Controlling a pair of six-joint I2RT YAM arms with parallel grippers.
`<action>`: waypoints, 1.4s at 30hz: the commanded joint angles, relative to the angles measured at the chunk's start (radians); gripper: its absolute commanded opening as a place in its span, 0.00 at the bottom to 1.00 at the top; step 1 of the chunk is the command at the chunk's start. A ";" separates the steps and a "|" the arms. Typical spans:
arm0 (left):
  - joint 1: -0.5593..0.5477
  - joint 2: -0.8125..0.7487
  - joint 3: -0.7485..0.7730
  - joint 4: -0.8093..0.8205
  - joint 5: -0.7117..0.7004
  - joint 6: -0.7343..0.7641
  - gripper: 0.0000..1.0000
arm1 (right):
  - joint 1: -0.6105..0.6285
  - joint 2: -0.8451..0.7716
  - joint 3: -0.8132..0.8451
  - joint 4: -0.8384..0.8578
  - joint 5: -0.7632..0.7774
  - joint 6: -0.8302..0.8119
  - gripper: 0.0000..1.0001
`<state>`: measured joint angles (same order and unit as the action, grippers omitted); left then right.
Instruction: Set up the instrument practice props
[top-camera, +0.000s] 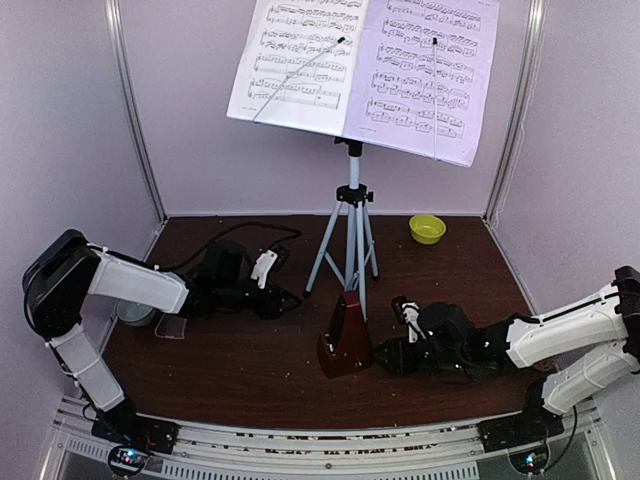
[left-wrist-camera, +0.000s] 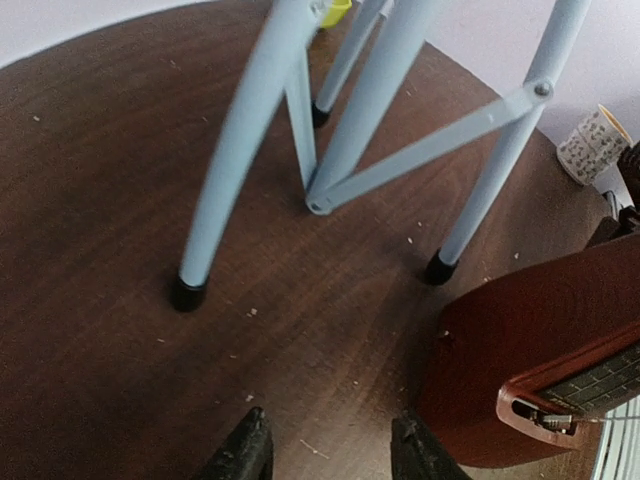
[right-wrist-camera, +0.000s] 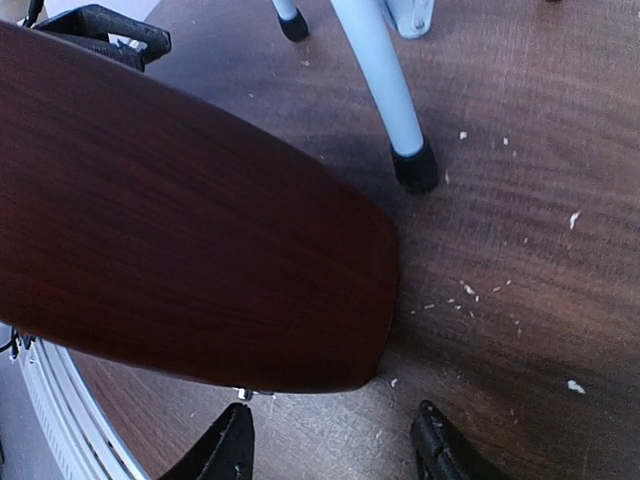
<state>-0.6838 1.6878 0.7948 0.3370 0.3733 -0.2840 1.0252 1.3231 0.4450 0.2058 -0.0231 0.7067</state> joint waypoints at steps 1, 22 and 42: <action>-0.024 0.066 0.034 0.108 0.082 -0.091 0.39 | 0.006 0.038 -0.015 0.082 -0.040 0.054 0.53; -0.130 0.227 0.084 0.225 0.143 -0.268 0.32 | -0.002 0.128 0.046 0.093 -0.002 0.057 0.46; -0.173 0.220 -0.103 0.530 0.135 -0.470 0.29 | -0.087 0.177 0.153 0.059 0.001 -0.040 0.43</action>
<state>-0.8215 1.9057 0.7193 0.7422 0.4763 -0.7071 0.9680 1.4849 0.5461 0.2268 -0.0471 0.7124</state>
